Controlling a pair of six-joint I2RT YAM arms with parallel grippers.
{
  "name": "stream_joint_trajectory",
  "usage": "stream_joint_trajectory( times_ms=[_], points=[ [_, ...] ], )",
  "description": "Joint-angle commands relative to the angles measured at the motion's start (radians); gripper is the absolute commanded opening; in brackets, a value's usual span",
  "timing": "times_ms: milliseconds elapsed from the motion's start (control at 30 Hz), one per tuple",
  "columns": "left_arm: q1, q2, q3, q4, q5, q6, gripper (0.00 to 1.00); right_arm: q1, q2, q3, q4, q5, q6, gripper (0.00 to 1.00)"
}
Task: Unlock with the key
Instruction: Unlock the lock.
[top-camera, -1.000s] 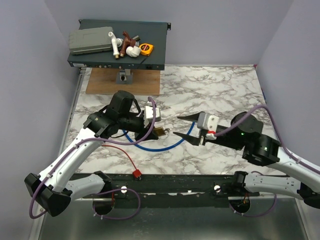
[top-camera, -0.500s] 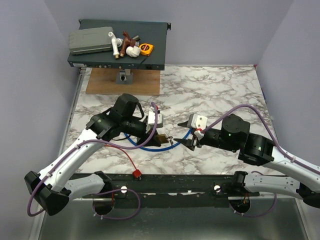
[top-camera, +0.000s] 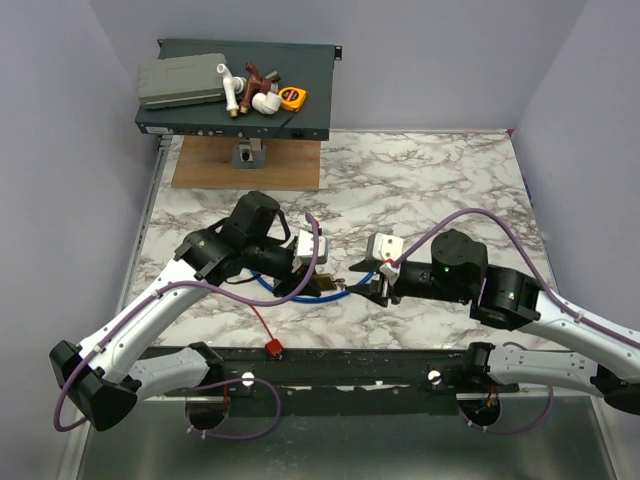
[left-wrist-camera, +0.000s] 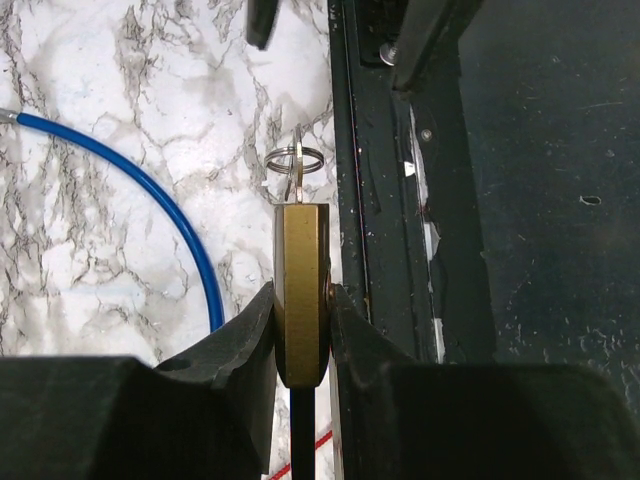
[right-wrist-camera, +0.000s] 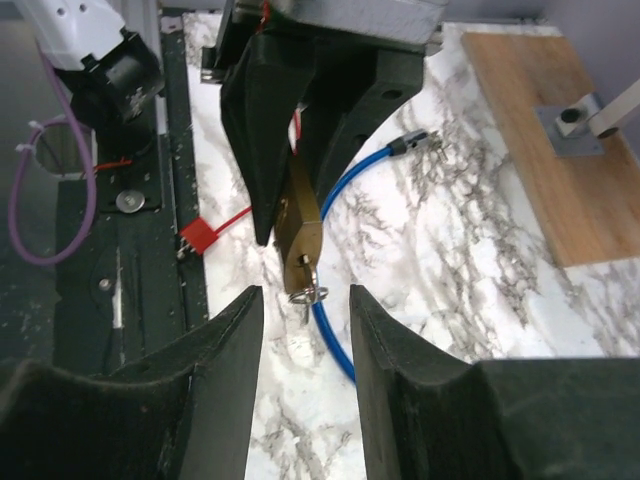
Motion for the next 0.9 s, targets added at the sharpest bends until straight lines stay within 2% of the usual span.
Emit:
stream_joint_trajectory(
  times_ms=[0, 100, 267, 433, 567, 633, 700, 733, 867],
  points=[
    [-0.009, -0.035, -0.002, 0.028, 0.002, 0.016, 0.0, -0.001, 0.03, 0.031, -0.095, -0.083, 0.004, 0.39],
    [-0.011, -0.036, -0.004, 0.032, 0.0, 0.011, 0.0, -0.002, 0.05, 0.037, -0.118, -0.083, -0.007, 0.36],
    [-0.019, -0.042, -0.006, 0.03, -0.005, 0.02, 0.0, -0.001, 0.049, 0.037, -0.108, -0.058, -0.021, 0.37],
    [-0.041, -0.045, -0.001, 0.017, -0.023, 0.056, 0.0, -0.002, 0.046, 0.035, -0.096, -0.062, -0.017, 0.3],
    [-0.047, -0.042, 0.001, 0.012, -0.024, 0.066, 0.0, -0.002, 0.05, 0.034, -0.091, -0.087, -0.015, 0.3],
    [-0.048, -0.045, -0.001, 0.012, -0.022, 0.066, 0.0, -0.003, 0.056, 0.034, -0.097, -0.097, -0.018, 0.23],
    [-0.049, -0.045, -0.002, 0.012, -0.023, 0.066, 0.0, -0.003, 0.061, 0.034, -0.098, -0.087, -0.018, 0.04],
    [-0.048, -0.047, -0.003, 0.012, -0.024, 0.066, 0.0, -0.003, 0.06, 0.031, -0.093, -0.083, -0.016, 0.01],
    [-0.05, -0.048, -0.002, 0.01, -0.027, 0.068, 0.0, -0.004, 0.053, 0.026, -0.077, -0.091, -0.013, 0.01]
  ],
)
